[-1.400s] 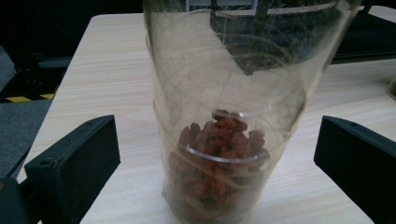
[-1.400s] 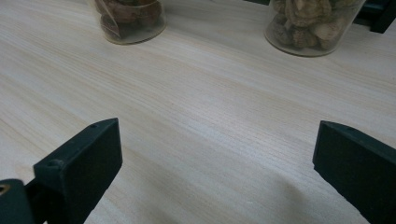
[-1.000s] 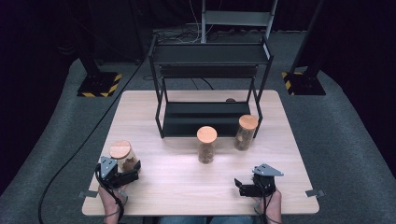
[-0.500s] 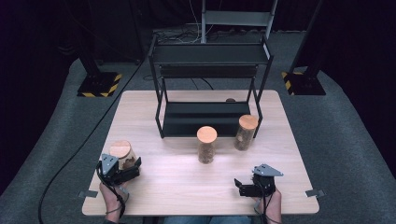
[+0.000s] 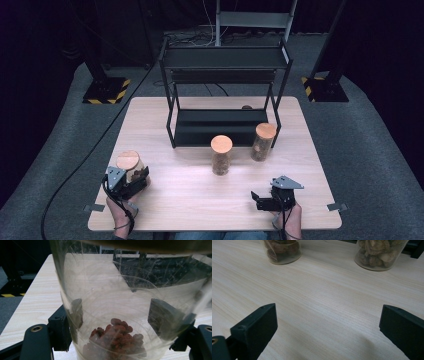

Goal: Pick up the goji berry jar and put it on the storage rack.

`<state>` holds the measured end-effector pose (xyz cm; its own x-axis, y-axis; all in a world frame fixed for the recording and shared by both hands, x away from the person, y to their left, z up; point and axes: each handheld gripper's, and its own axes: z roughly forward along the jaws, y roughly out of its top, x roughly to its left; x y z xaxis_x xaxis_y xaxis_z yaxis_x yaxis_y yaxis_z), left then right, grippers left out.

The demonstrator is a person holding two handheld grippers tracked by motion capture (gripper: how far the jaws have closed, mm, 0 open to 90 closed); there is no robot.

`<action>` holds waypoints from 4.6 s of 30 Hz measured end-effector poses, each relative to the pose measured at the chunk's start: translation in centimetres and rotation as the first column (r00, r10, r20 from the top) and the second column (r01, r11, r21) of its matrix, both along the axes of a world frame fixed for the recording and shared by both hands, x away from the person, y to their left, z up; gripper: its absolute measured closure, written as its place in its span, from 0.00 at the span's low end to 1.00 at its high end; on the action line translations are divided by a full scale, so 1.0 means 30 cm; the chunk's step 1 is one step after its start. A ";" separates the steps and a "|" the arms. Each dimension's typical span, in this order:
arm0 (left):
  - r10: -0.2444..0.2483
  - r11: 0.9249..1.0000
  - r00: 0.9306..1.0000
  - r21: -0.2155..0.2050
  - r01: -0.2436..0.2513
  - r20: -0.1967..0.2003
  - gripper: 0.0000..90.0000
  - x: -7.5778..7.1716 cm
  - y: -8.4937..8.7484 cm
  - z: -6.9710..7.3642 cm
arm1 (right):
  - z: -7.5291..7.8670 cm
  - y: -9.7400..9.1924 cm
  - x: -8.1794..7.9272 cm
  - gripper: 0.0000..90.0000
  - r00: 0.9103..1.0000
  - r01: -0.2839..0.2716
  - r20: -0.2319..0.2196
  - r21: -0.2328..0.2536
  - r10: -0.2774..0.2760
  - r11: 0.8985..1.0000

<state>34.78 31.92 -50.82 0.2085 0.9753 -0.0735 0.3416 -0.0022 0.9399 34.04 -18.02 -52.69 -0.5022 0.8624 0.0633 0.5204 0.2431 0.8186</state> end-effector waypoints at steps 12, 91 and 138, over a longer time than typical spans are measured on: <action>-0.028 1.000 1.000 0.010 0.028 0.003 0.27 -0.007 0.006 0.015 | 0.000 -0.003 -0.002 0.01 1.000 0.000 0.006 0.008 0.000 1.000; -0.185 0.982 0.982 0.042 0.184 0.029 0.27 0.068 -0.110 0.129 | -0.002 0.003 0.010 0.01 1.000 -0.013 -0.029 -0.007 0.013 1.000; -0.263 0.964 0.964 0.050 0.262 0.024 0.27 0.157 -0.196 0.165 | -0.004 0.009 0.014 0.01 0.999 -0.034 -0.042 -0.024 0.033 0.999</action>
